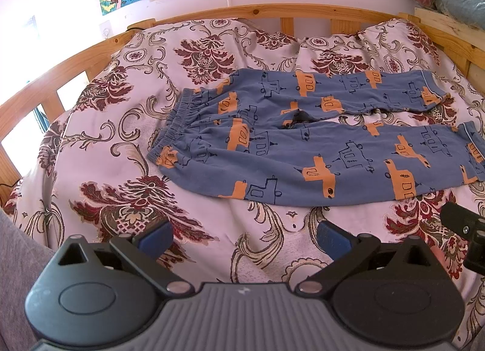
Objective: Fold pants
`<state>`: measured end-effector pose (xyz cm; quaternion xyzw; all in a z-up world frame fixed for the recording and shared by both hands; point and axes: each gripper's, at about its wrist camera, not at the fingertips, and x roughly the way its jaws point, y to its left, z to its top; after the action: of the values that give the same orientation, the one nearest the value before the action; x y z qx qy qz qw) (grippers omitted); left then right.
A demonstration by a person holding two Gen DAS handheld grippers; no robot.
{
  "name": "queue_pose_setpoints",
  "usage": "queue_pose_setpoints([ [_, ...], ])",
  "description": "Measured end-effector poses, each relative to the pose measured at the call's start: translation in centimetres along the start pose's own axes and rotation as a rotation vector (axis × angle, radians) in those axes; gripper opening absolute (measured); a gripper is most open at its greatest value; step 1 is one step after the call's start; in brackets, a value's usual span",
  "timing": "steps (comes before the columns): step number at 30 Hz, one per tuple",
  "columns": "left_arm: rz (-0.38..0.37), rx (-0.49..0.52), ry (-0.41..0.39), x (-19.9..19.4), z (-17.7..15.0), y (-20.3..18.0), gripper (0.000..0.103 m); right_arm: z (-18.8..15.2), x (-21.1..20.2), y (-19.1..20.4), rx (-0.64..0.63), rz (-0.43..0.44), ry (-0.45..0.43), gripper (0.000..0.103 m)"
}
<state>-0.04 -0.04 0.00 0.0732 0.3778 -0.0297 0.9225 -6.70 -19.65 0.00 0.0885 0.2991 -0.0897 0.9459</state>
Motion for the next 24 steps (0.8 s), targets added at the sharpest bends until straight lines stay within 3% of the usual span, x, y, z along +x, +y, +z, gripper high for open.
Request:
queue_pose_setpoints([
  [16, -0.014, -0.012, 0.034, 0.2, -0.1, 0.3, 0.103, -0.1, 0.5, -0.2, 0.028, -0.004, 0.032, 0.102],
  [20, -0.029, -0.001, 0.027, -0.2, 1.2, 0.3, 0.103, 0.5, 0.7, -1.2, 0.117, 0.018, 0.053, 0.102],
  [24, -0.042, 0.083, -0.010, -1.2, 3.7, -0.1, 0.103, 1.4, 0.7, -1.4, 0.113, 0.029, 0.036, 0.102],
])
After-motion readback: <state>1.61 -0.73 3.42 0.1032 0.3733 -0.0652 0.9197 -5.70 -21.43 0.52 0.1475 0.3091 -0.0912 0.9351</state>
